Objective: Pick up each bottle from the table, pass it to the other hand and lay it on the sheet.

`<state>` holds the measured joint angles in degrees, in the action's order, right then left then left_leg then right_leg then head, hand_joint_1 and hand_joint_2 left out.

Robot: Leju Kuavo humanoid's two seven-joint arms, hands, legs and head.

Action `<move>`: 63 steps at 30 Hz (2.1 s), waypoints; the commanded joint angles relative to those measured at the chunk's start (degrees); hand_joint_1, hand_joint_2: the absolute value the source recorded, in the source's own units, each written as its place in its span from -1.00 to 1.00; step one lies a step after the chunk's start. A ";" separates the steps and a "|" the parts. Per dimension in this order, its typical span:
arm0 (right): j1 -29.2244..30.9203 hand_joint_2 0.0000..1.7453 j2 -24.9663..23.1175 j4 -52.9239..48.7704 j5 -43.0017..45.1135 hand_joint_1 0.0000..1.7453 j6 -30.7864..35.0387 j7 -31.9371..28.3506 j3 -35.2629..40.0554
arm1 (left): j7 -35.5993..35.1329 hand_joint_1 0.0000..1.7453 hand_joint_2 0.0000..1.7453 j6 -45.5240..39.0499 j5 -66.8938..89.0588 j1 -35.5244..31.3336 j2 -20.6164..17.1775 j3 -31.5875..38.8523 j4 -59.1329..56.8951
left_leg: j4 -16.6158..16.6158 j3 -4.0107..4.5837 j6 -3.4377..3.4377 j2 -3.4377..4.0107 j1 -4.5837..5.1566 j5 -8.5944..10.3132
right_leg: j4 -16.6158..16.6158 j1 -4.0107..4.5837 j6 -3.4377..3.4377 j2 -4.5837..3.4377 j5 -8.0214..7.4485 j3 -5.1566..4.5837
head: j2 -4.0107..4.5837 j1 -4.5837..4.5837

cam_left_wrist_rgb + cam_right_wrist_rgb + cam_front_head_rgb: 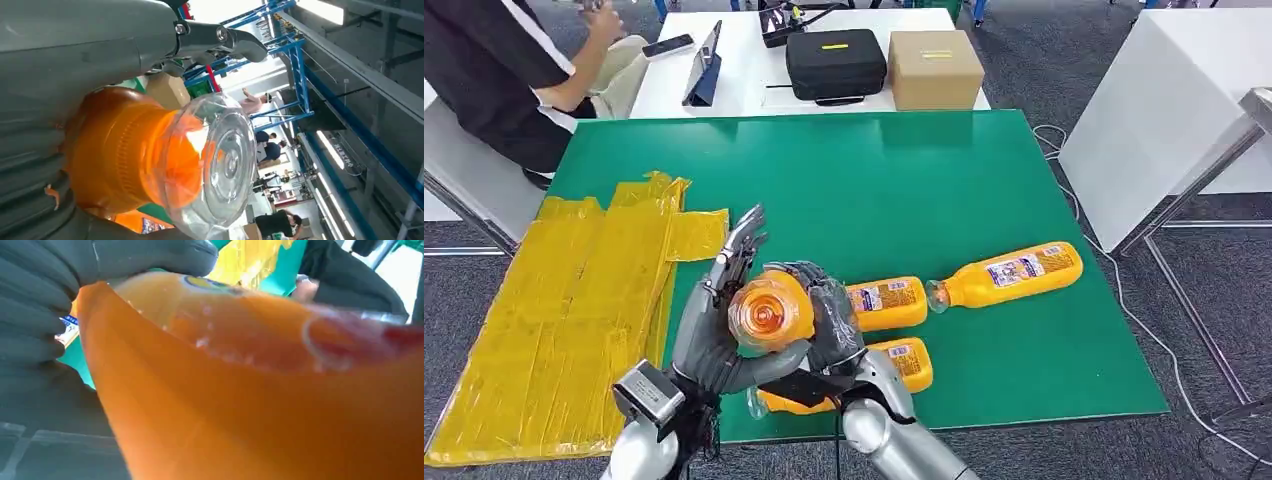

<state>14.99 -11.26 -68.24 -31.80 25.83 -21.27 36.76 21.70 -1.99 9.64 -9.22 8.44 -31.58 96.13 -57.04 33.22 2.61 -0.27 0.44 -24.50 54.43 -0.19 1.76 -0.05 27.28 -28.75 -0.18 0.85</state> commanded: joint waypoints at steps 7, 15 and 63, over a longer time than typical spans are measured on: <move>-9.60 1.00 4.09 -13.45 10.64 1.00 -3.30 -6.68 -7.96 | 2.57 -1.00 1.00 -2.27 0.05 5.51 -1.76 2.66 -3.27 | 0.14 -0.32 -0.17 -0.06 0.00 -0.09 | -0.19 -0.02 -0.02 0.09 0.09 0.38 | -0.02 0.00; -10.98 1.00 5.97 -16.24 19.03 1.00 -6.21 -9.74 -6.54 | 2.02 -1.00 1.00 -3.74 -0.56 6.40 -2.06 3.66 -4.52 | 0.10 -0.09 -0.12 -0.05 0.01 -0.01 | -0.10 -0.02 -0.02 0.07 0.03 0.11 | 0.00 0.00; -4.03 1.00 1.92 -6.93 12.23 1.00 0.62 -6.51 -3.84 | 2.05 -1.00 1.00 -11.44 6.69 5.21 -1.35 -1.52 -7.09 | 0.08 -0.12 -0.13 0.01 -0.02 -0.03 | -0.10 0.01 -0.03 0.01 0.02 0.15 | 0.00 -0.02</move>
<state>7.09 -9.44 -80.91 -19.61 26.45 -27.61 31.12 24.06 -13.14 16.24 -1.40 8.04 -31.28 92.54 -57.03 33.27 2.60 -0.27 0.45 -24.50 54.42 -0.19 1.75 -0.05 27.29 -28.78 -0.18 0.83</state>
